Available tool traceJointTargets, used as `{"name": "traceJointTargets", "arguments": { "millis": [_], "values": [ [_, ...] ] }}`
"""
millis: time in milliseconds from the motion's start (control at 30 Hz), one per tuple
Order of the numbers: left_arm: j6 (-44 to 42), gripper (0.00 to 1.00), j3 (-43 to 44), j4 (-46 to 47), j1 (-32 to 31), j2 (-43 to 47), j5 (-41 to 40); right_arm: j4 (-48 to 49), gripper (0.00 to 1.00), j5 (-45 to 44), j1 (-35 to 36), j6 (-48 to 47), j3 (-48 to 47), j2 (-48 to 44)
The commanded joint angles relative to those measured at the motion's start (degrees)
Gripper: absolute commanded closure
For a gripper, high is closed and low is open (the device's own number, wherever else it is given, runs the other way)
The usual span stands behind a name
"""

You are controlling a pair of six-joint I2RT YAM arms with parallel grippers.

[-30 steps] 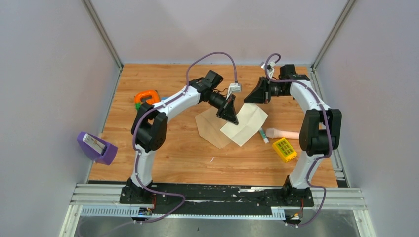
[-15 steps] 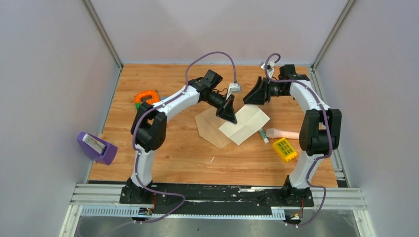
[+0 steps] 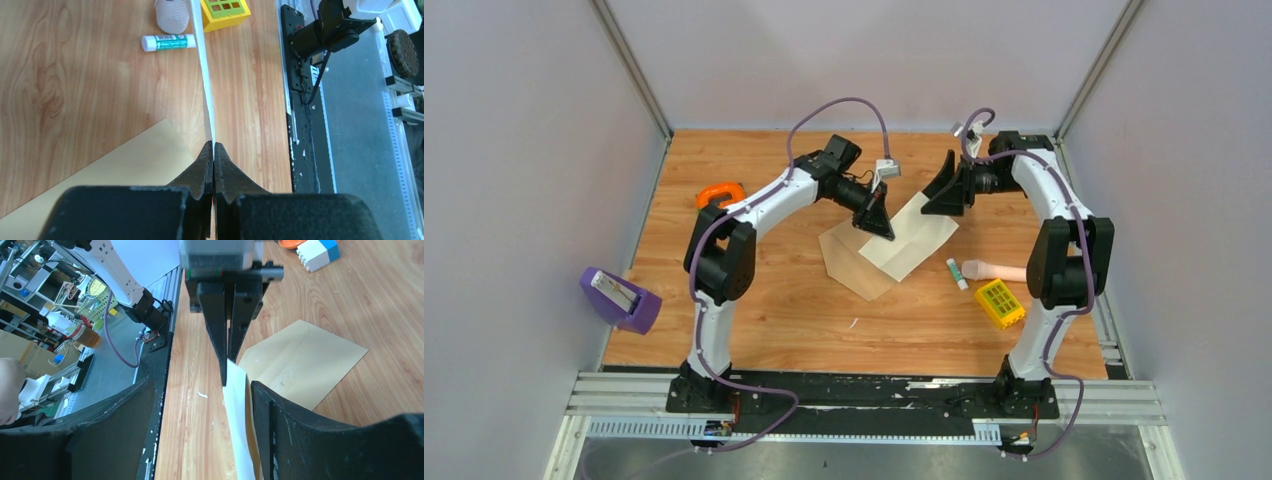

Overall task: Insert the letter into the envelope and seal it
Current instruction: Fold the letter.

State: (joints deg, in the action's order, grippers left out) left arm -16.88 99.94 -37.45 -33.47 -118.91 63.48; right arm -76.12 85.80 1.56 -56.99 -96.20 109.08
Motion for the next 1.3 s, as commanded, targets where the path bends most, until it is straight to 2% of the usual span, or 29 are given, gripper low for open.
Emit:
{"name": "traceJointTargets", "arguments": {
  "millis": [0, 233, 400, 567, 700, 767, 833, 867, 900, 933, 1033, 1100, 1267],
  "values": [
    [-0.2, 1.00, 1.4, 0.9, 0.6, 4.0, 1.3, -12.0, 0.28, 0.7, -0.6, -14.4, -1.6, 2.1],
    [-2.9, 1.00, 1.7, -1.5, 0.5, 4.6, 3.8, -9.5, 0.34, -3.5, -0.5, -14.3, -0.2, 2.5],
    [-4.6, 1.00, 2.9, -4.0, 0.6, 4.3, 4.2, -5.8, 0.47, -9.1, 0.6, -13.1, 2.6, 0.7],
    [-6.2, 1.00, 3.0, -5.6, 0.6, 4.3, 4.3, -5.4, 0.65, -12.0, 0.6, -13.3, 2.9, -0.3],
    [-6.6, 1.00, 3.0, -6.0, 0.6, 4.4, 4.2, -6.2, 0.90, -11.4, 0.6, -13.6, 2.7, -0.6],
    [-6.5, 0.92, 3.0, -5.9, 0.6, 4.5, 4.1, -7.2, 1.00, -10.7, 0.6, -14.3, 2.0, -0.6],
    [-6.5, 0.82, 2.8, -5.6, 0.6, 4.7, 3.7, -8.3, 1.00, -10.1, 0.6, -14.5, 1.4, -1.0],
    [-6.4, 0.69, 2.7, -5.4, 0.6, 4.9, 3.2, -8.4, 1.00, -9.7, 0.6, -14.4, 1.3, -1.4],
    [-5.9, 0.63, 2.4, -4.9, 0.8, 5.2, 3.1, -8.3, 1.00, -9.4, 0.5, -14.2, 1.2, -1.9],
    [-4.7, 0.45, 2.2, -3.6, 1.4, 6.0, 3.4, -8.3, 1.00, -8.2, -0.1, -12.9, 0.4, -2.7],
    [-1.8, 0.27, 1.2, -0.6, 3.4, 7.7, 4.9, -7.9, 1.00, -6.9, -1.1, -10.7, -0.8, -3.6],
    [1.9, 0.17, -0.2, 3.5, 5.2, 8.7, 6.6, -5.6, 1.00, -7.2, -1.0, -7.7, -0.7, -4.7],
    [15.0, 0.11, -5.8, 18.4, 7.6, 10.1, 9.2, 9.7, 1.00, -9.6, -3.1, 7.7, 3.9, -9.7]
  ]
}}
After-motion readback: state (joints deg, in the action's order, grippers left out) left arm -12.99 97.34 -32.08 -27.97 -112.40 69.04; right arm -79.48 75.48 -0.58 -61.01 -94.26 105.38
